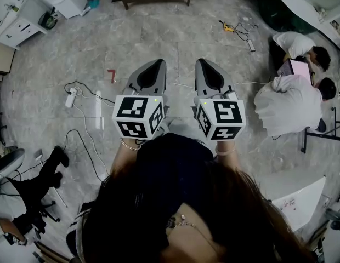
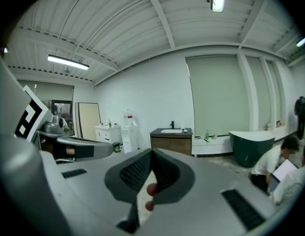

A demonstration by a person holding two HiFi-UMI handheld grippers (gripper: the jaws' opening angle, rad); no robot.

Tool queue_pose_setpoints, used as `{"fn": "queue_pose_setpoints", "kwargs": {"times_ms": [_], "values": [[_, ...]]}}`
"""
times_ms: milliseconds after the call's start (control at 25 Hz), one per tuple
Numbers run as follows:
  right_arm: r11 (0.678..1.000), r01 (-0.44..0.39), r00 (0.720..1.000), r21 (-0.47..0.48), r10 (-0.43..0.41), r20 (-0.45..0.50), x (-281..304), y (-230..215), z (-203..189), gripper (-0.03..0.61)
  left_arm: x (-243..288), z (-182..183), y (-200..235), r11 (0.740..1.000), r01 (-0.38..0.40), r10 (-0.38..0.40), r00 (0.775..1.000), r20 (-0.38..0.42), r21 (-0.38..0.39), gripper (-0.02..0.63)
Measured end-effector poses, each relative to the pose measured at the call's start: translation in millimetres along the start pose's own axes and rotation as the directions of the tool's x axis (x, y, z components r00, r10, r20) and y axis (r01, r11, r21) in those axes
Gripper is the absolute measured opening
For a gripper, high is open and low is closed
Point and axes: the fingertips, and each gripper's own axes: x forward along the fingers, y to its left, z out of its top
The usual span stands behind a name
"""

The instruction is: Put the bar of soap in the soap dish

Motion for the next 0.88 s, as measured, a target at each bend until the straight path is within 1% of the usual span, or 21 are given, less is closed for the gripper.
{"fn": "queue_pose_setpoints", "kwargs": {"times_ms": [200, 360, 520, 640, 760, 880], "values": [[0.998, -0.056, 0.998, 0.03, 0.056, -0.007, 21, -12, -2, 0.009, 18, -4, 14, 0.998, -0.065, 0.065, 0.998, -0.01, -0.015, -0.004], [0.999, -0.05, 0.998, 0.01, 0.051, -0.036, 52, -25, -5, 0.009, 46, 0, 30, 0.997, -0.083, 0.083, 0.996, -0.025, -0.006, -0.003], [0.999, -0.055, 0.997, 0.001, 0.054, -0.049, 94, -36, -6, 0.009, 84, 5, 52, 0.997, -0.075, 0.075, 0.997, -0.025, -0.01, -0.003], [0.998, -0.06, 0.997, 0.001, 0.06, -0.044, 134, -47, 2, 0.009, 122, 17, 73, 0.998, -0.061, 0.061, 0.998, -0.021, -0.012, -0.003], [0.998, -0.057, 0.998, 0.0, 0.057, -0.04, 180, -57, 19, 0.009, 161, 37, 98, 0.999, -0.042, 0.042, 0.999, -0.021, -0.008, -0.003], [0.999, -0.043, 0.999, 0.007, 0.043, -0.026, 231, -72, 45, 0.009, 204, 66, 123, 1.0, -0.014, 0.014, 1.0, -0.015, 0.008, -0.003]]}}
